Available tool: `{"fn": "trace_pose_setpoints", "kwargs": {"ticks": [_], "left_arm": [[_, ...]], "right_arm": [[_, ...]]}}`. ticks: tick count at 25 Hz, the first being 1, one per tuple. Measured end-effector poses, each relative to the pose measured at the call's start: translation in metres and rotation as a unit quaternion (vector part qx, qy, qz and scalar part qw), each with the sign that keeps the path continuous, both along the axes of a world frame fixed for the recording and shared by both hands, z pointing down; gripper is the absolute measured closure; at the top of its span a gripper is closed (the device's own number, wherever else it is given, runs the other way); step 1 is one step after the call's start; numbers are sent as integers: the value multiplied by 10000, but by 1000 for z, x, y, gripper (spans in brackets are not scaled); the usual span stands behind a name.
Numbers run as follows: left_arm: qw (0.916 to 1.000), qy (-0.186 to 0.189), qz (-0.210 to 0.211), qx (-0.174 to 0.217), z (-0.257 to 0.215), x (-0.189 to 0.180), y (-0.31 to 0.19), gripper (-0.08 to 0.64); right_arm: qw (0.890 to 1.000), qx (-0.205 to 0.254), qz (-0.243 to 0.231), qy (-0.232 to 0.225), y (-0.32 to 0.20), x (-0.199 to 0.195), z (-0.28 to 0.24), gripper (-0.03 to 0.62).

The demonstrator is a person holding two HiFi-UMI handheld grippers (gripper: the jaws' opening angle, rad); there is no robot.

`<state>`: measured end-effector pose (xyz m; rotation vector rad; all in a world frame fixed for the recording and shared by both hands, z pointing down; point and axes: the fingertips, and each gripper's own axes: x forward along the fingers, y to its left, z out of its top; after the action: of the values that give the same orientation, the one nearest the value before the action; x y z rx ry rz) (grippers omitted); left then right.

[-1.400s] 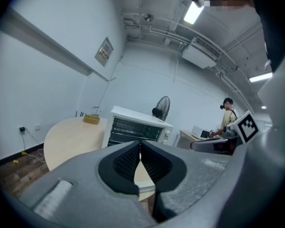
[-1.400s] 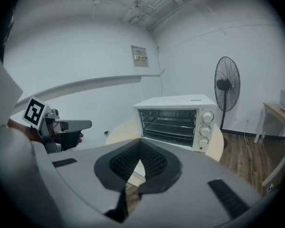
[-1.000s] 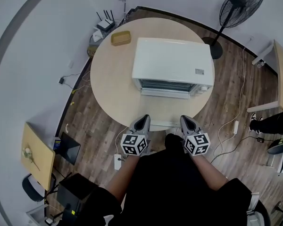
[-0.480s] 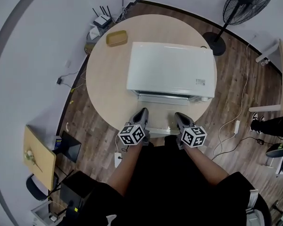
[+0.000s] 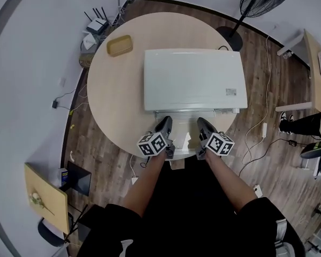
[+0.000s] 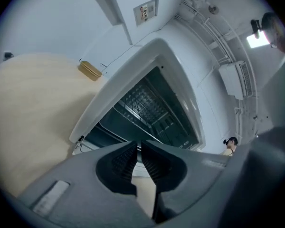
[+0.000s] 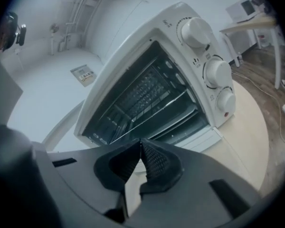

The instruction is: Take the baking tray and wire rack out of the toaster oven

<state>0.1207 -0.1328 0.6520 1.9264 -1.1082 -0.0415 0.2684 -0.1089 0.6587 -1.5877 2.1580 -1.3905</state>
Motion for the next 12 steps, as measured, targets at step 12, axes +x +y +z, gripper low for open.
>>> {"fn": "trace_pose_setpoints", "kwargs": {"ticks": [12], "left_arm": [[9929,761,-371,-835,54,23,-25,417]], "right_arm": [[9901,-506,1029,-808,-36,34,47,501]]}}
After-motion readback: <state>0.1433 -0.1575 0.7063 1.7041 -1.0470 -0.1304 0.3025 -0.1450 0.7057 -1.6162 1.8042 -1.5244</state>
